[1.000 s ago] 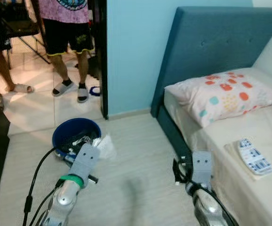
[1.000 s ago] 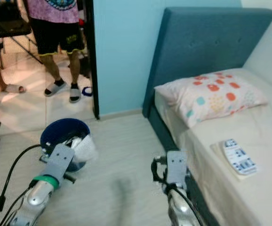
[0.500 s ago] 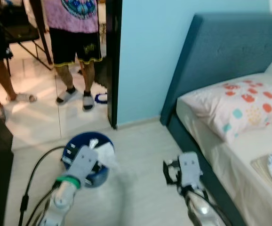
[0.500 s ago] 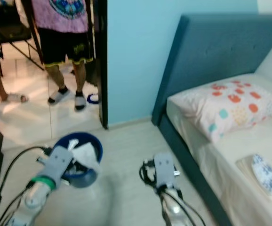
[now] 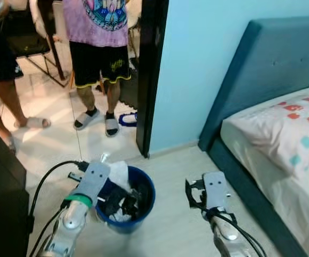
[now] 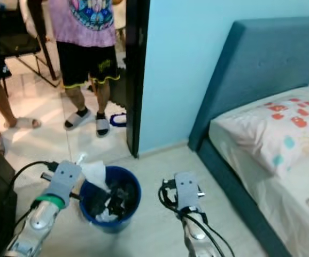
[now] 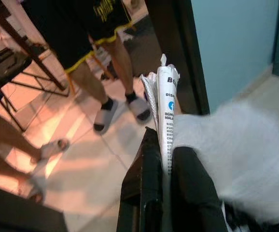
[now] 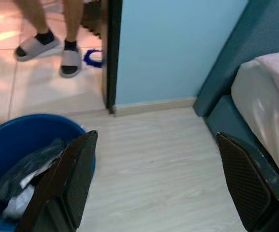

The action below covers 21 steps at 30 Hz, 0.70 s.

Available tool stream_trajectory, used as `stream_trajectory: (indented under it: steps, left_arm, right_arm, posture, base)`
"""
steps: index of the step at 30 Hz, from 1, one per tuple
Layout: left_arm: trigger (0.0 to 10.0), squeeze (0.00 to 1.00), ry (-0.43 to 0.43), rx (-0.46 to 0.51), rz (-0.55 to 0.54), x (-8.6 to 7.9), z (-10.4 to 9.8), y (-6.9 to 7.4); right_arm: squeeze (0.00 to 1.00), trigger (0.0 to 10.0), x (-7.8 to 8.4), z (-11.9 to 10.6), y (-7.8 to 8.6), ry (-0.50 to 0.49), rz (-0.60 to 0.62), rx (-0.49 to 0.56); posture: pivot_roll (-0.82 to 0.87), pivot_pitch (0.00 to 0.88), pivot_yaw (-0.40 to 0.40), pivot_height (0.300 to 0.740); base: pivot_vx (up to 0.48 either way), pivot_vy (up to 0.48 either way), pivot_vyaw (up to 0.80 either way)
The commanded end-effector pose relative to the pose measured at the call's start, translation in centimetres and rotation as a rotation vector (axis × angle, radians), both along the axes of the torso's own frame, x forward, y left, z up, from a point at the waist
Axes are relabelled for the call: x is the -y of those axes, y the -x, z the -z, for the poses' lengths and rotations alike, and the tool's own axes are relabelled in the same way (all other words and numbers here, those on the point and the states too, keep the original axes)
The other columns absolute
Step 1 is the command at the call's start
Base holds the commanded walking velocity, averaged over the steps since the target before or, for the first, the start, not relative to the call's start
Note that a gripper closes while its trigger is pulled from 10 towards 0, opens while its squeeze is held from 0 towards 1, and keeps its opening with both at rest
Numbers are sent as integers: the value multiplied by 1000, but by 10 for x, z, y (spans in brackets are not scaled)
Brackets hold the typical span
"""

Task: Clean up the room

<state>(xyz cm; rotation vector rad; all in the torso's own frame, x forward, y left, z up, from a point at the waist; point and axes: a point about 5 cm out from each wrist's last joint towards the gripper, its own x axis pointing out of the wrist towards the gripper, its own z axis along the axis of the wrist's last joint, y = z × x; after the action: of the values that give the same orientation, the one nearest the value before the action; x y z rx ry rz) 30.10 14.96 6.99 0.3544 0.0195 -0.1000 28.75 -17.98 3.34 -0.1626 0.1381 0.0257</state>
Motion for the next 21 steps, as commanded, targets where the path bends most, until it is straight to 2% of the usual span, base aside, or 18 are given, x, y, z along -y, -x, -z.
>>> stream_trajectory:
  steps: [1,3,21]
  left_arm:
    - [10000,0,1,-44,4,-1,8,4]
    - [10000,0,21,-50,9,1,7,1]
    - [10000,0,29,-42,22,5,5,1]
  right_arm:
    - [0,10000,-1,3,3,-20,10,-7]
    - [0,10000,0,2,3,-28,11,4]
    - [0,10000,-3,0,1,-23,-4,19]
  posture:
    - [-54,46,26,740]
    - [-54,48,27,740]
    - [-56,56,28,740]
  base:
    - [0,0,0]
    - [0,0,0]
    - [0,0,0]
